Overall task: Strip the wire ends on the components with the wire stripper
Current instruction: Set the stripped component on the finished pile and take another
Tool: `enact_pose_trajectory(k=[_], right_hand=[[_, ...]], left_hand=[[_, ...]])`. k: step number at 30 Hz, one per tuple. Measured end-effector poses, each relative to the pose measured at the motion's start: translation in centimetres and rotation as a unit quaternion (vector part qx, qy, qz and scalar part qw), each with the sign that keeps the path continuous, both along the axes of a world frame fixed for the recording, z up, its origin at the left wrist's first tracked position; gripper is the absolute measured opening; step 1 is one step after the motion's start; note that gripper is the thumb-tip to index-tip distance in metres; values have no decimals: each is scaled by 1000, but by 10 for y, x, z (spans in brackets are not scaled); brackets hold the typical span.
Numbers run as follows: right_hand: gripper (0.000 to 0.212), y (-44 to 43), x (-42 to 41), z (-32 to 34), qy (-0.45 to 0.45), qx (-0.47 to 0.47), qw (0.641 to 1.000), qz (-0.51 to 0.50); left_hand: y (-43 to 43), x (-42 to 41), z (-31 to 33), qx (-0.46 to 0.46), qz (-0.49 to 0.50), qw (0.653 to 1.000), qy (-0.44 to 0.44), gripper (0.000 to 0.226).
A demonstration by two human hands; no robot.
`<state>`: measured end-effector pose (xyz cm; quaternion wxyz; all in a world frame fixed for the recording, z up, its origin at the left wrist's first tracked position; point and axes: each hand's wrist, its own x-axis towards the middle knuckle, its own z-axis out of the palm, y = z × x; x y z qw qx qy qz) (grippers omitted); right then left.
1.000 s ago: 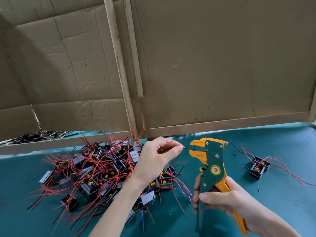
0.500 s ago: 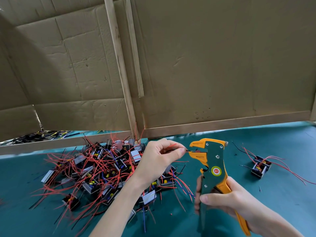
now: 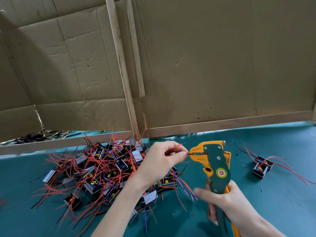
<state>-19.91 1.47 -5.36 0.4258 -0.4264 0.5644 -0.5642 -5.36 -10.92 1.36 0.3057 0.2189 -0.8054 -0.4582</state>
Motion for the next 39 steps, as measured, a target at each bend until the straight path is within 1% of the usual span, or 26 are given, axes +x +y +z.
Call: enact_pose_trajectory(k=[2, 3, 5, 6, 8, 11, 13, 16, 18, 22, 25, 31, 39], right_hand=[[40, 0, 0, 1, -57, 16, 997, 44], [39, 1, -2, 4, -107, 12, 991, 74], [44, 1, -8, 6, -186, -9, 976, 116], [46, 0, -10, 7, -196, -18, 973, 119], [44, -1, -13, 9, -197, -25, 973, 115], [25, 0, -15, 12, -197, -31, 974, 106], [17, 3, -14, 15, -185, -34, 976, 107], [19, 5, -13, 17, -152, -26, 982, 112], [20, 6, -12, 17, -136, -19, 983, 120], [34, 6, -11, 15, -125, -13, 982, 141], [42, 6, -11, 15, -126, -11, 982, 142], [28, 7, -12, 16, -112, -17, 984, 140], [32, 7, -11, 17, -102, -14, 985, 138]], left_hand=[[-1, -2, -3, 33, 0, 999, -5, 9], [-2, -3, -4, 66, -2, 998, 5, 15], [-5, -6, -2, 131, -2, 991, 42, 21], [-8, -7, -2, 143, 0, 988, 58, 22], [-10, -6, -4, 113, 7, 992, 63, 23], [-7, -2, -6, 46, 9, 998, 51, 29], [-4, -3, -4, 8, 18, 998, 53, 33], [3, -5, -2, -74, 38, 996, 42, 28], [6, -5, -1, -102, 38, 993, 37, 24], [10, -5, 1, -106, 29, 993, 32, 16], [12, -7, 2, -95, 24, 995, 28, 15], [14, -8, 2, -86, 32, 995, 31, 20], [15, -9, 2, -78, 38, 996, 26, 16]])
